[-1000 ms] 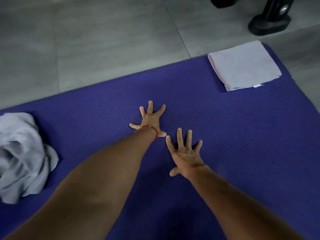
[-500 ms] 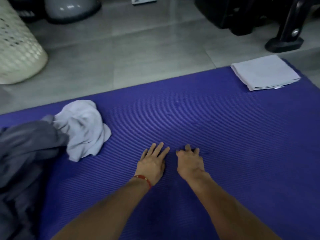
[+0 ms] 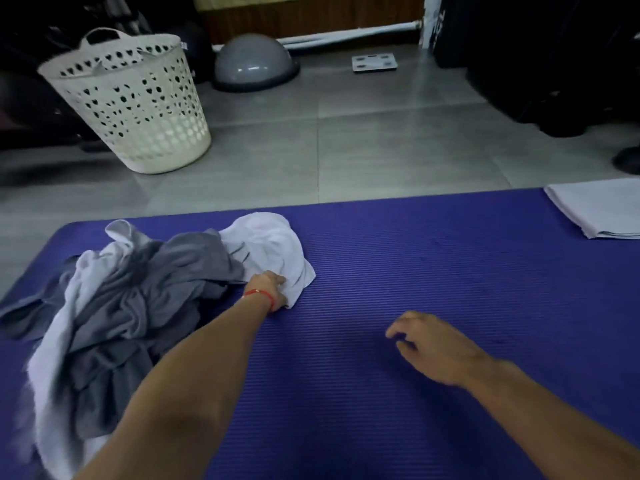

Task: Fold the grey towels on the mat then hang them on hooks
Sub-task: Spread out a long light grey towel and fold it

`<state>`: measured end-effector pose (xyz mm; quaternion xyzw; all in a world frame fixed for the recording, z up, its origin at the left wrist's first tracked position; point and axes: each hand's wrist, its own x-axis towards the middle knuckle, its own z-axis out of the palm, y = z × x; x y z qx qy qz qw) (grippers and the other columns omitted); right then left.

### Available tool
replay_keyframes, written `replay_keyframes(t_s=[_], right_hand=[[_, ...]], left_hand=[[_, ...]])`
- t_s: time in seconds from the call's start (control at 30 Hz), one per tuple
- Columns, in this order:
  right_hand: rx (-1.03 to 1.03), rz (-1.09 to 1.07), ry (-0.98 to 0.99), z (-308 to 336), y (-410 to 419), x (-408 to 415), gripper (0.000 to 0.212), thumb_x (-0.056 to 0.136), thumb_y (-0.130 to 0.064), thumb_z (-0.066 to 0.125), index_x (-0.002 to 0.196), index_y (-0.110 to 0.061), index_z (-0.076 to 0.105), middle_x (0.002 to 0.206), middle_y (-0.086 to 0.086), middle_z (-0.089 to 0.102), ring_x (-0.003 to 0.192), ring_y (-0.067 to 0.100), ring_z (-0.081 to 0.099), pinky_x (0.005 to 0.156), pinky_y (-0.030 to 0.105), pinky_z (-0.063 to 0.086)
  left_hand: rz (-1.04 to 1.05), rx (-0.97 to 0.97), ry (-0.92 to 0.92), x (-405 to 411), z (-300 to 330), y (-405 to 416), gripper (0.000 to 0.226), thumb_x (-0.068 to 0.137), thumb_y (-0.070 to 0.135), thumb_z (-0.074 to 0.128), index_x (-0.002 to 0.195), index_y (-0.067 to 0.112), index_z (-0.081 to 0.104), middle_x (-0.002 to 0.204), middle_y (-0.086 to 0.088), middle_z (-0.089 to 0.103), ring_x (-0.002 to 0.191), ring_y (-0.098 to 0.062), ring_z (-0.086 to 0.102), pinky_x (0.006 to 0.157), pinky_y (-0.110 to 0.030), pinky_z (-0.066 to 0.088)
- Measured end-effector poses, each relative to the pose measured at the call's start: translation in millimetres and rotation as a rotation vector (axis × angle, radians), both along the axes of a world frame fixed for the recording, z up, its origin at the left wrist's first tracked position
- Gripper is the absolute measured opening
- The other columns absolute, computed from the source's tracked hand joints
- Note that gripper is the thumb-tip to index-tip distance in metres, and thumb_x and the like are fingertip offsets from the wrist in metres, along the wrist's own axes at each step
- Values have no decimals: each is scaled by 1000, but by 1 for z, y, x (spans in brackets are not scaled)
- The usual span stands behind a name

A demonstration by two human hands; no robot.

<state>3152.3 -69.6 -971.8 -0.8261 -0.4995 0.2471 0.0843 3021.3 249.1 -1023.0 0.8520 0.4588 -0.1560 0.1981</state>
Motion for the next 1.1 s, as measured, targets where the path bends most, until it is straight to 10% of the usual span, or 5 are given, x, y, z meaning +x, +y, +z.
replay_keyframes(t_s=[0.4, 0.6, 0.8, 1.0, 1.1], right_hand=[[-195, 201, -265, 99, -14, 98, 45, 103, -39, 53, 147, -38, 44, 133, -15, 56, 91, -7, 48, 93, 21, 44], [4, 65, 351, 92, -27, 90, 83, 92, -39, 73, 149, -64, 18, 133, -12, 62, 95, 8, 71, 84, 31, 58], [345, -335, 749, 82, -65, 114, 16, 98, -12, 64, 112, -6, 70, 98, 11, 78, 94, 29, 75, 79, 36, 63], [-202, -266, 451, 38, -151, 197, 18, 92, -17, 72, 109, -14, 67, 93, 6, 71, 76, 15, 65, 65, 36, 58], [-579, -152, 407, 14, -180, 202, 54, 79, -23, 72, 130, -33, 56, 128, -9, 55, 108, 11, 59, 78, 29, 59]], left_hand=[[-199, 219, -520, 15, 50, -139, 13, 89, 9, 59, 90, 12, 72, 71, -12, 70, 72, -32, 66, 71, -39, 55], [-296, 43, -827, 64, 122, -216, 27, 86, 11, 64, 109, 24, 68, 86, 0, 73, 82, -23, 66, 76, -36, 53], [-265, 12, -1023, 98, 116, -262, 30, 87, 21, 65, 111, 26, 47, 93, 3, 66, 86, -17, 61, 75, -37, 51], [-176, 117, -250, 57, 1, -213, 73, 86, 61, 59, 150, 45, 29, 162, -4, 21, 149, -32, 18, 115, -57, 28], [-232, -46, -105, 33, -37, -208, 71, 90, 53, 63, 149, 55, 25, 159, -4, 23, 146, -33, 20, 115, -56, 30]])
